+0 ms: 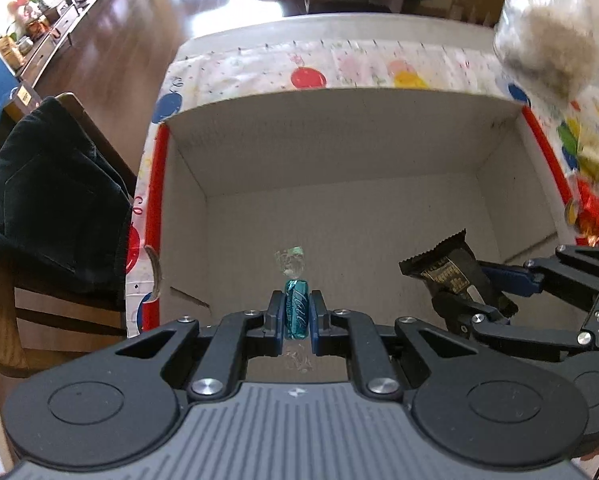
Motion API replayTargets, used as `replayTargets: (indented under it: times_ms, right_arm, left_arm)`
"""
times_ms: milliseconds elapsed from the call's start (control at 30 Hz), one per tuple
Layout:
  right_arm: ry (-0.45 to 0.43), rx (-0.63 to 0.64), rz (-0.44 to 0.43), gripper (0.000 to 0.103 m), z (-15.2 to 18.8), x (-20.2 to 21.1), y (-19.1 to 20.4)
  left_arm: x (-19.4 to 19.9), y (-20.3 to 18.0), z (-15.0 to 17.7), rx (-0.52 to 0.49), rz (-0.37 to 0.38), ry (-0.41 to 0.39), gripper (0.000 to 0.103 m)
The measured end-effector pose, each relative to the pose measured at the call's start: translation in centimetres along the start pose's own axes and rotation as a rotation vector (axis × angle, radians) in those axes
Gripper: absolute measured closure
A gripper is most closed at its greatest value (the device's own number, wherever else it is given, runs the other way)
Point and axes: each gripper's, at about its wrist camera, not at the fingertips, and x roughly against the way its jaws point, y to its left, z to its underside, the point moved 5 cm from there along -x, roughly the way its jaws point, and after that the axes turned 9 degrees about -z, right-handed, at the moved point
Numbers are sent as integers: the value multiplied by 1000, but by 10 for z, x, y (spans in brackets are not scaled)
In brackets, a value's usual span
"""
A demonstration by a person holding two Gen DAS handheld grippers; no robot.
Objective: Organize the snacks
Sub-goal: 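Carry the blue candy and chocolate bar over the cardboard box with both tools, then open both tools to drop the candy and chocolate bar into the box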
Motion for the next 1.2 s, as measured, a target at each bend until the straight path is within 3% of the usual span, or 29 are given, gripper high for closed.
replayTargets:
  times_ms: [300, 600, 767, 900, 1033, 1200]
  right_arm:
    - [28, -17, -23, 70, 5, 6, -1]
    - [-27, -31, -40, 65, 8, 34, -3]
    - [-72, -32, -38, 63, 4, 55, -4]
    - [-114, -12, -23, 58, 3, 72, -3]
    - [-158, -9, -26, 42, 2, 89, -4]
    - [-205, -14, -36, 38, 2, 110, -5]
  left_arm:
    - [-4, -7, 0, -40, -17, 39, 90]
    - [9, 3, 2, 21, 16, 7, 77]
    - [21, 5, 8, 46, 37, -20, 77]
    - [34, 4, 10, 59, 49, -62, 77]
    - [51, 0, 12, 61, 65, -105, 77]
    - [71, -8, 14, 57, 77, -161, 75]
